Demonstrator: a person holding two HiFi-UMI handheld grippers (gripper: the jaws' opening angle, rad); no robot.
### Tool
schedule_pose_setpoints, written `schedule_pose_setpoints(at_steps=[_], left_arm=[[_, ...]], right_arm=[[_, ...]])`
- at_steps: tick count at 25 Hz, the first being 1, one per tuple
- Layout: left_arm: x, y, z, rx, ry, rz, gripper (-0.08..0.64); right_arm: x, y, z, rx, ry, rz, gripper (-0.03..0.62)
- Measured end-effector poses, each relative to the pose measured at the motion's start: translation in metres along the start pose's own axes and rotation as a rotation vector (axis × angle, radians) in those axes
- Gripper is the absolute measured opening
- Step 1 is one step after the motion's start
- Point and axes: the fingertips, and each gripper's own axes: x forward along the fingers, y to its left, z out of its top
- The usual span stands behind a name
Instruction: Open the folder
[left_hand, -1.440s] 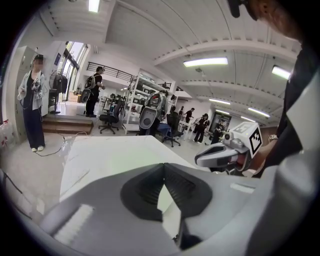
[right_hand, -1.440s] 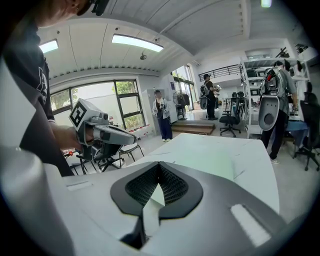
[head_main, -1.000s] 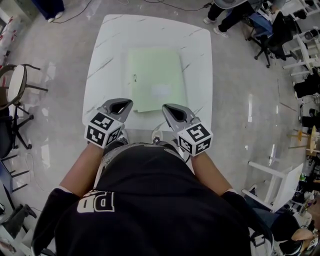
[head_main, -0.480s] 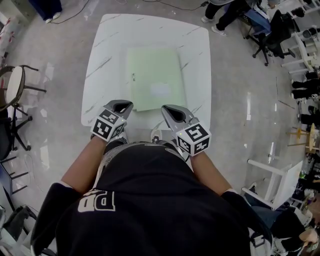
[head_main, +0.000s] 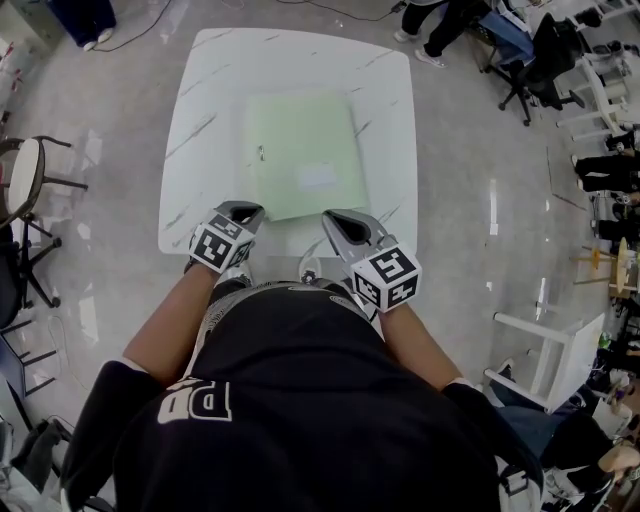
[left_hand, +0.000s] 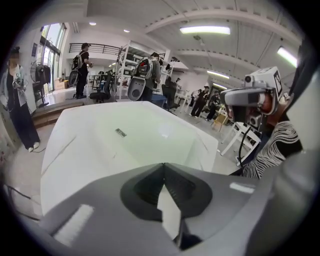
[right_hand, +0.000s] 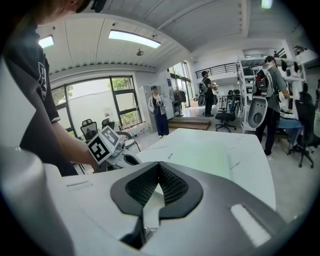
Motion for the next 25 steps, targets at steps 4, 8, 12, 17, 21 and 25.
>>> schedule_pose_setpoints(at_steps=[4, 8, 12, 17, 21, 25], left_arm=[[0.008, -0.002, -0.003, 0.014, 0.024, -0.013, 0.049], [0.014, -0.001, -0.012, 0.012, 0.053, -0.017, 0.049], [0.015, 0.0, -0.014, 0.005, 0.042, -0.027, 0.052], [0.017, 0.002, -0.014, 0.024, 0.028, -0.026, 0.051], [0.019, 0.006, -0.018, 0.005, 0.032, -0.044, 0.051], [0.02, 0.007, -0.018, -0.03, 0.046, -0.069, 0.051]], right_arm=[[-0.004, -0.002, -0.002, 0.007, 0.001, -0.014, 0.0], [-0.007, -0.004, -0.003, 0.012, -0.001, -0.027, 0.0], [-0.009, -0.006, -0.006, 0.018, 0.001, -0.038, 0.0], [-0.008, -0.005, -0.006, 0.023, -0.003, -0.037, 0.0], [-0.005, -0.003, -0.005, 0.018, -0.002, -0.028, 0.0], [-0.003, -0.002, -0.005, 0.011, 0.001, -0.019, 0.0]])
